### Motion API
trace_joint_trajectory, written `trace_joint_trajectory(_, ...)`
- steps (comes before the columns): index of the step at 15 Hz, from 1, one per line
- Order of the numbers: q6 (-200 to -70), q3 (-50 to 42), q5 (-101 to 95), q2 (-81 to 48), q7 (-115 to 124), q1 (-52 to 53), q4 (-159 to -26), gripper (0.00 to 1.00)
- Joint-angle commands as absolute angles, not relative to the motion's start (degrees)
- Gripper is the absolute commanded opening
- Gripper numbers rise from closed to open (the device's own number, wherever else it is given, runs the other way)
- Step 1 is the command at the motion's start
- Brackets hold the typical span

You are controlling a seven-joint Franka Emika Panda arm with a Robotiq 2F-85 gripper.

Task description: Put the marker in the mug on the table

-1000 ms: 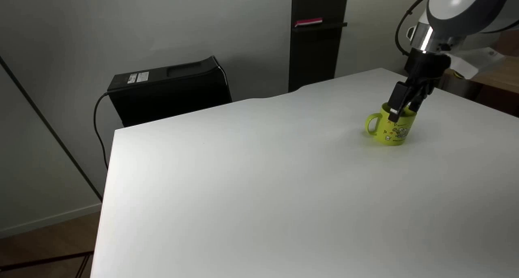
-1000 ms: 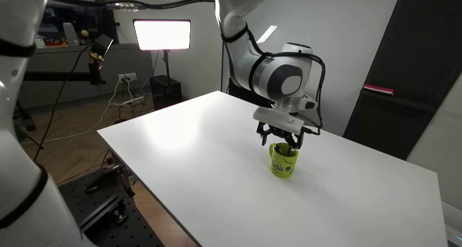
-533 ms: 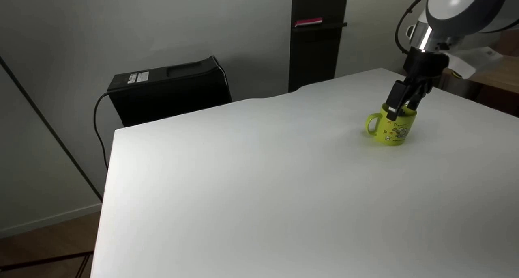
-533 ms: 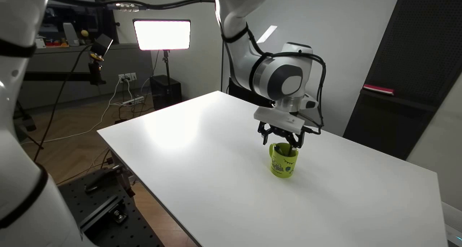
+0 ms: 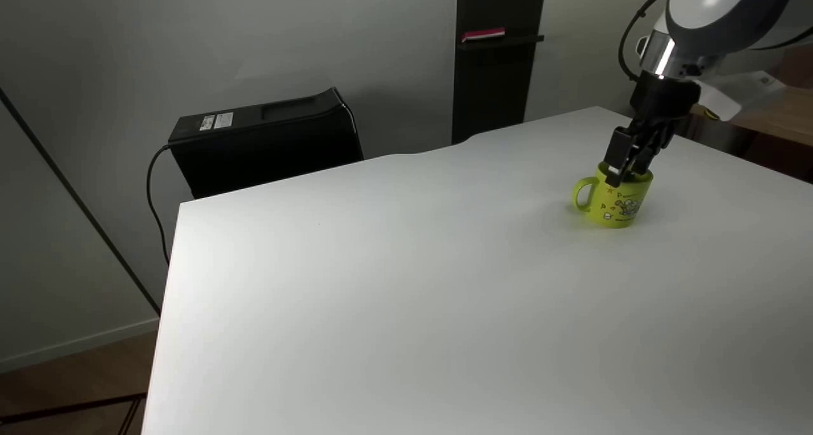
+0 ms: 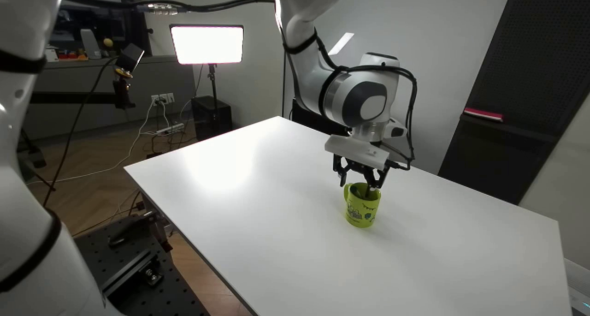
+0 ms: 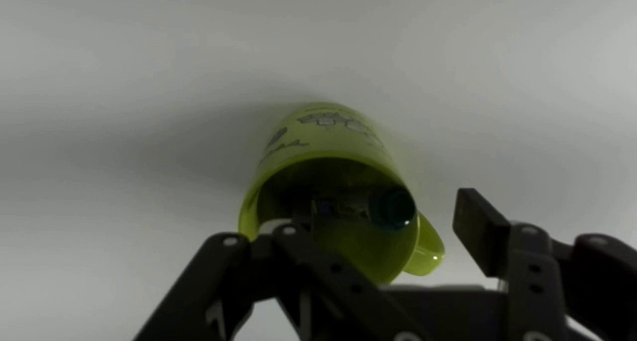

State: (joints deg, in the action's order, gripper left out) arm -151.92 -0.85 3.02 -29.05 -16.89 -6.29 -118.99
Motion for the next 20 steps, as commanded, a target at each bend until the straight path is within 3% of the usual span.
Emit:
trace_joint_trajectory(1,-151.7,-1.6,0.7,-29.6,-13.3,-5.5,-117.7,0.45)
trace_joint_trajectory(7,-150.5,-2.9,-1.8,-29.9,-10.0,-4.2,-116.9,0.05)
trace_joint_trajectory(20,-139.5,-2.8,-0.5,-27.7,-7.4,-5.0,-108.5,0.06)
